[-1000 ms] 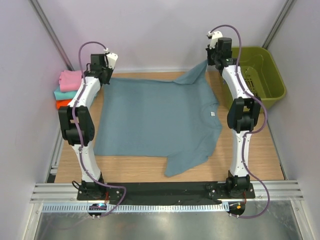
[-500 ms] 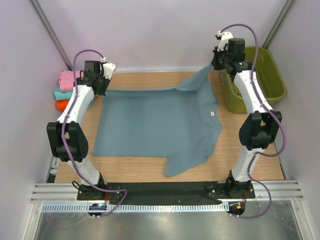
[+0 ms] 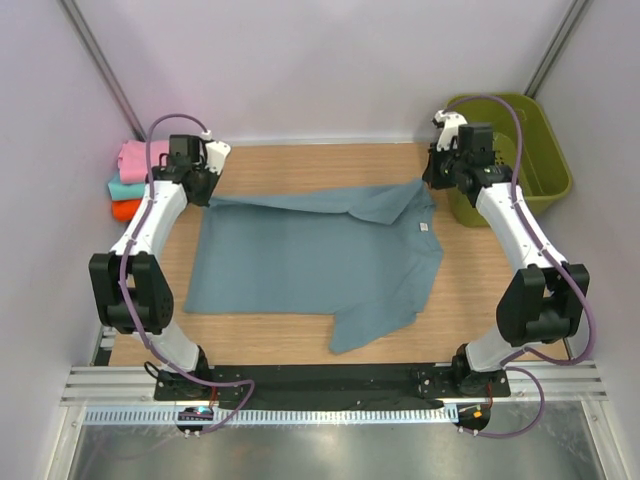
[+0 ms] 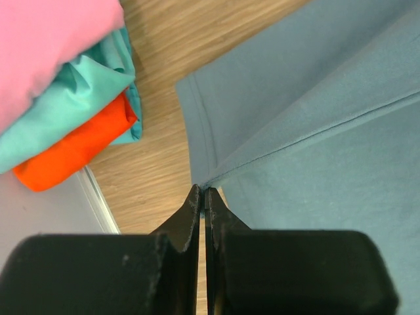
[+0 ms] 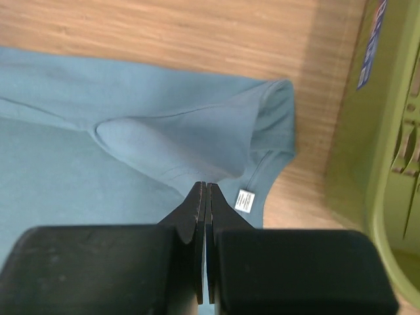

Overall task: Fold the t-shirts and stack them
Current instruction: Fold the tshirt

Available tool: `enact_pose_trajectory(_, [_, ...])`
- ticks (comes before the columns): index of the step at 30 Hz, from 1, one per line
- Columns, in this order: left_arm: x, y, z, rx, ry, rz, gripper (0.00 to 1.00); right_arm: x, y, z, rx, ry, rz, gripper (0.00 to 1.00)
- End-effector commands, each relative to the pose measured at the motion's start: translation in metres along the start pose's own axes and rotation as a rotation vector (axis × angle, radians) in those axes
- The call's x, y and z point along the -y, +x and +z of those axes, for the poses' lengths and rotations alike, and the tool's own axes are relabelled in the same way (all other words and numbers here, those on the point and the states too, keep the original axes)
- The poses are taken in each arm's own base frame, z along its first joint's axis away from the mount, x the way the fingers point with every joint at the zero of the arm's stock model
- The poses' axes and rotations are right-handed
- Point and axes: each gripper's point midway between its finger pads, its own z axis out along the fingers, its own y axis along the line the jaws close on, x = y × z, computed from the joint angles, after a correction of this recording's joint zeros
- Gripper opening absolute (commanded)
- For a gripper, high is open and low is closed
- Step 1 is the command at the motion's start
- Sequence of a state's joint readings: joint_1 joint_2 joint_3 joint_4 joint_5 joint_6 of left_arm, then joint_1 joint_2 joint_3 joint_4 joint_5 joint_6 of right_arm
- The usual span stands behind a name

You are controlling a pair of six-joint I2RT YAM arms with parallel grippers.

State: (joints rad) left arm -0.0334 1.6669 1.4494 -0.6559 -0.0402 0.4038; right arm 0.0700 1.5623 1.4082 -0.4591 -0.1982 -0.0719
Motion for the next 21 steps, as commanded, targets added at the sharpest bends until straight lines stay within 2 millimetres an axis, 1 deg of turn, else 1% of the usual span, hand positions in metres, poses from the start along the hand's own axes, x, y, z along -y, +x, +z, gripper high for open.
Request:
enact_pose_trajectory(1, [-0.002,0.007,-0.002,-0.009,-0.002,-0.02,0.0,-0.007,-0.009,-0.018,0.061,-0.011,-0.004,0.01])
enact_pose_trajectory(2, [-0.001,0.008,0.0,-0.013,0.0,-0.024,0.0,-0.007,-0.002,-0.016,0.048,-0.011,-0.001,0.01])
enact_pose_trajectory(4, [0.001,0.015,0.008,-0.041,0.005,-0.028,0.0,-0.007,0.005,-0.013,0.037,-0.013,-0.005,0.01])
enact_pose_trajectory(5, [0.003,0.019,0.011,-0.056,0.011,-0.028,0.0,-0.006,0.012,-0.01,0.022,-0.011,-0.001,0.01])
enact_pose_trajectory(9, [0.009,0.031,0.023,-0.103,0.033,-0.031,0.0,-0.006,0.024,-0.005,0.004,-0.008,-0.007,0.01])
enact_pose_trajectory(11, [0.013,0.038,0.028,-0.126,0.048,-0.033,0.0,-0.005,0.027,-0.006,-0.004,-0.005,-0.015,0.01])
enact_pose_trajectory(15, [0.018,0.048,0.03,-0.152,0.05,-0.045,0.0,-0.006,0.036,-0.009,-0.02,-0.007,-0.013,0.01])
enact_pose_trajectory(16, [0.017,0.049,0.028,-0.154,0.04,-0.055,0.0,-0.008,0.039,-0.01,-0.025,-0.01,-0.009,0.01])
enact_pose_trajectory(17, [0.02,0.055,0.028,-0.165,0.043,-0.061,0.0,-0.009,0.042,-0.01,-0.029,-0.014,-0.005,0.01])
enact_pose_trajectory(20, [0.019,0.061,0.026,-0.171,0.027,-0.068,0.0,-0.011,0.052,-0.012,-0.045,-0.02,0.0,0.01])
enact_pose_trajectory(21, [0.022,0.067,0.027,-0.184,0.031,-0.069,0.0,-0.014,0.055,-0.011,-0.05,-0.025,-0.003,0.01])
